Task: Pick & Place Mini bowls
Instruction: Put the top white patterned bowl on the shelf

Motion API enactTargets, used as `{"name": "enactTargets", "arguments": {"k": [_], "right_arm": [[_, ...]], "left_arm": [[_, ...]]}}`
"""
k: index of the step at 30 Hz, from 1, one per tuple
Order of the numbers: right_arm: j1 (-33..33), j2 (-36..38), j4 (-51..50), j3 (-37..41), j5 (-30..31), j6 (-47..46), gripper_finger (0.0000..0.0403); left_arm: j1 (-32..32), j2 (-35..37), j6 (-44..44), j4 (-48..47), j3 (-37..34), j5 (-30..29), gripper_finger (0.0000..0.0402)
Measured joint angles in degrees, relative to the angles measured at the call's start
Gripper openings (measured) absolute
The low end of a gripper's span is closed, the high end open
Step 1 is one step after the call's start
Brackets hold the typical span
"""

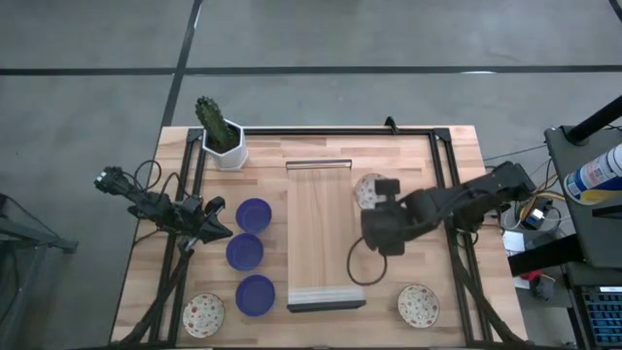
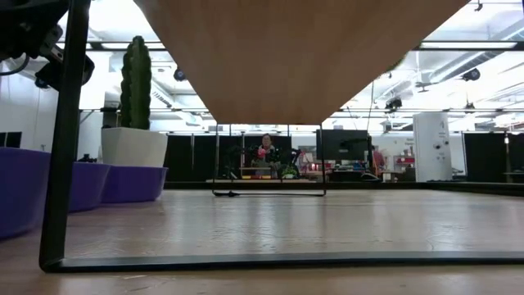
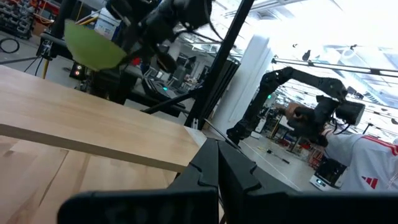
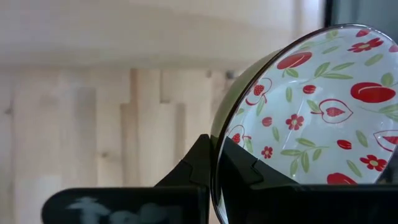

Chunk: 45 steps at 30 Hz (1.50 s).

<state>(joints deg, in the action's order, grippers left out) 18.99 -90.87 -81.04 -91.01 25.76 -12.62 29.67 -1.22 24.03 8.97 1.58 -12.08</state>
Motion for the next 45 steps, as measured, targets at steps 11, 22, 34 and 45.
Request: {"name": "enactTargets", "arguments": {"k": [11,22,34,45], "right_arm": [[-5.5,-3.1,1.0,-6.5,1.2,12.6,0.0013],[-9.0,-15.3,0.1,-23.1,-2.3,26.0,0.0013],[-12.9,-28.1,-8.5,-38.8,-7.8,32.1,0.0013],[-14.0,-31.4,-8.1,-40.4,-10.0,33.8,0.0013]], "left_arm": [[0.0,0.0,0.0,0.0,0.0,0.0,0.0],[0.0,0.0,0.0,-0.1,0.0,0.0,0.0],[0.0,0.0,0.0,-0.2,0.0,0.0,0.0],[0.0,0.0,0.0,-0.5,0.0,0.0,0.0]]}}
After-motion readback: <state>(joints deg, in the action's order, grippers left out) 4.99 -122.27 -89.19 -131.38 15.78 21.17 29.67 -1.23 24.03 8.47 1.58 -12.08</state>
